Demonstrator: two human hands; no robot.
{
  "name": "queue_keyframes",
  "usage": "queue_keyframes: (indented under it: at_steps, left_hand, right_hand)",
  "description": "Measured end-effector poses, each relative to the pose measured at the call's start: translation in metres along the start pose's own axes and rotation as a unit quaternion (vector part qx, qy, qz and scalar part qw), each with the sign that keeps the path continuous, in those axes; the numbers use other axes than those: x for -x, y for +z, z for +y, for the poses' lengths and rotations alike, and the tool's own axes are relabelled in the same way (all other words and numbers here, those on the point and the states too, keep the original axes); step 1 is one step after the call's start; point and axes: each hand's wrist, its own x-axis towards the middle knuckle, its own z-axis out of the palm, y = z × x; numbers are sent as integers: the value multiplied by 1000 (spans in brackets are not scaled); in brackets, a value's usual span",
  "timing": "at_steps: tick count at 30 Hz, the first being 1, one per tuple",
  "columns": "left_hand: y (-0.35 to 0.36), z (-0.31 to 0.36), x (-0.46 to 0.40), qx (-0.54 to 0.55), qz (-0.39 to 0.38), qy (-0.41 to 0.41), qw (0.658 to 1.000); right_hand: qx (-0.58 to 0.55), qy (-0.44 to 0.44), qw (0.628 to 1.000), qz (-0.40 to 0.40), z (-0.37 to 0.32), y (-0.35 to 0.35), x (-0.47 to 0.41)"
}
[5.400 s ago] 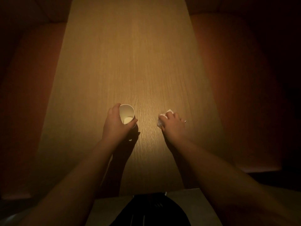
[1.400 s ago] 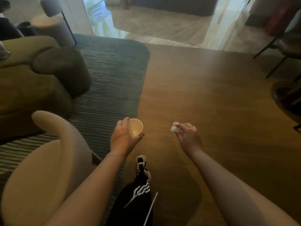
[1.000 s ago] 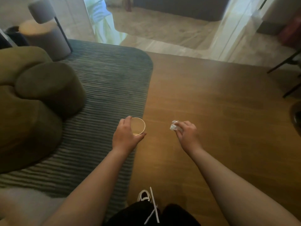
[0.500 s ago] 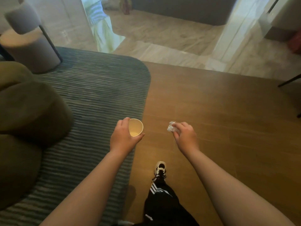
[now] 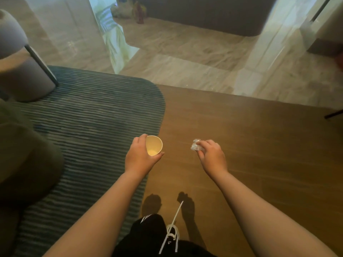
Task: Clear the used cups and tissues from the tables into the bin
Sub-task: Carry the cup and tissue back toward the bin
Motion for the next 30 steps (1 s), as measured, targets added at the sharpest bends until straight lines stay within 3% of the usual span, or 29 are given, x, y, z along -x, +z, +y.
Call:
queue_keyframes:
  at_steps: [10, 30]
  left_hand:
    - [46, 33, -144, 7, -12, -10, 1000]
    - [134, 159, -555, 27, -34, -3, 999]
  right_hand:
    - [10, 5, 1000, -15, 27, 5, -153]
    - [26, 16, 999, -12, 67, -31, -588]
